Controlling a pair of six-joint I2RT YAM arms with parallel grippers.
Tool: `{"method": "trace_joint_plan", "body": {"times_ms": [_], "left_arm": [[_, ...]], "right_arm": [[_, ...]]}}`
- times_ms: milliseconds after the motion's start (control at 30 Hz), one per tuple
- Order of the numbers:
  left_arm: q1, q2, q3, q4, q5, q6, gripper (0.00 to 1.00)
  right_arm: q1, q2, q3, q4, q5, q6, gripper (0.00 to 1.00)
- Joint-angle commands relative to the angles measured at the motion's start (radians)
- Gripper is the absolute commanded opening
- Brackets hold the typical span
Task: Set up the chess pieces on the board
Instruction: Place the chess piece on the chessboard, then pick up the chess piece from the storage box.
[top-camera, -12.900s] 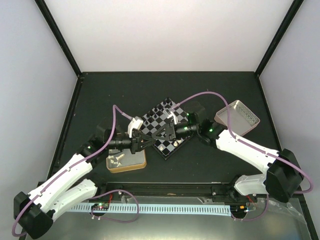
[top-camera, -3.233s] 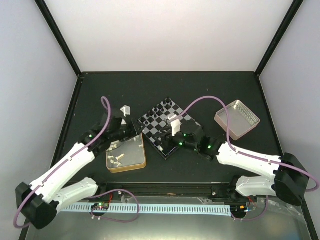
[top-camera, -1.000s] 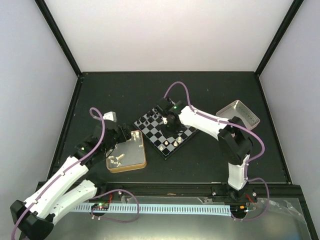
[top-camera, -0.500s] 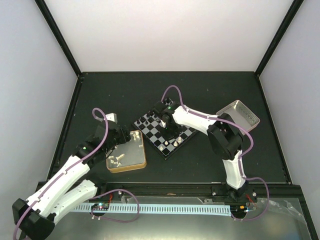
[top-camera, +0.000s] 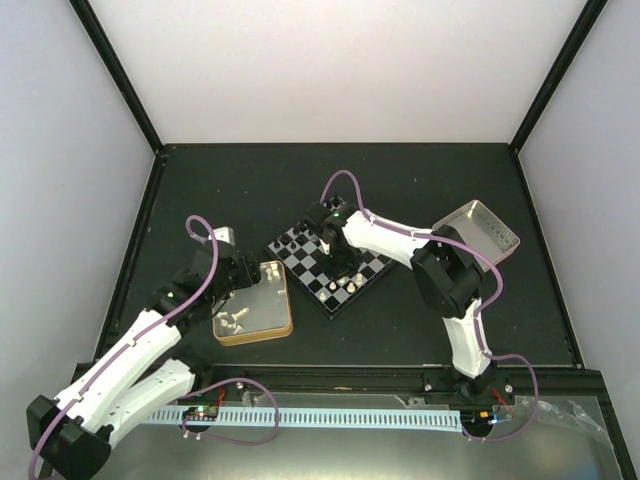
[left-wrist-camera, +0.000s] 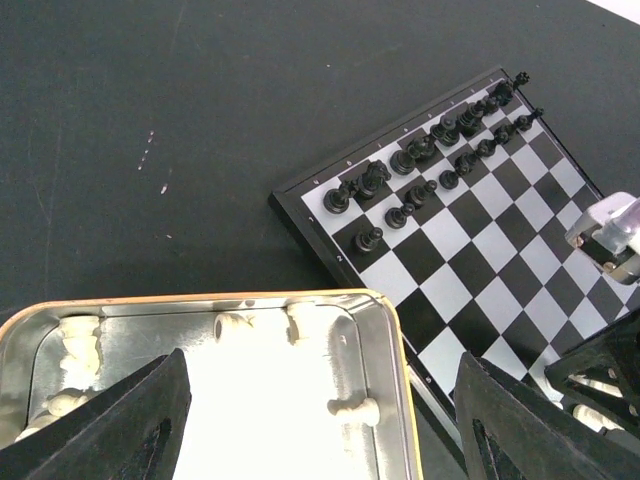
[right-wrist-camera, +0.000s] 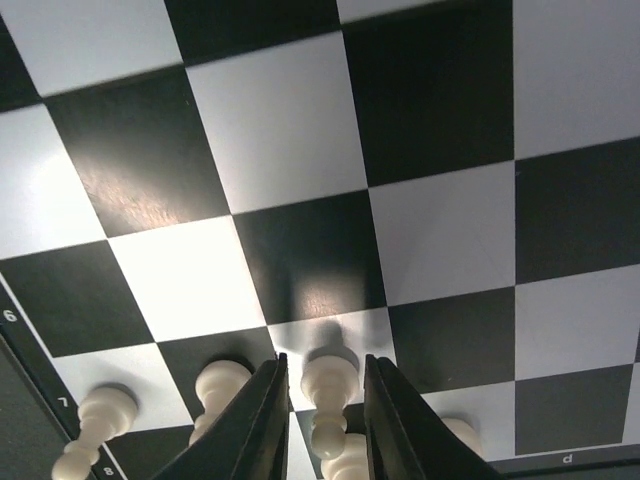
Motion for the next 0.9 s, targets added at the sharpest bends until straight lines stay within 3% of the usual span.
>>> {"method": "trace_joint_plan", "body": {"times_ms": [0,333,567,867], "left_arm": [[0.012,-0.002,-0.001,0.001,0.009,0.018,0.74],[0.017,-0.003,-0.009,-0.001,0.014,0.019,0.74],[0.029,0.097,-0.037,0.000,0.050,0.000,0.74],[0.054,0.321,-0.077,0.111,0.137,-0.135,0.48]], "right_arm": [[0.000,0.018,0.043,0.020,0.022,0.010,0.24],[0.000,0.006,0.034,0.022,0.047,0.017,0.24],[0.001,-0.122,0.002,0.157,0.087,0.095,0.28],[0.001,-0.260,-0.119,0.316,0.103,0.194,0.29]]}}
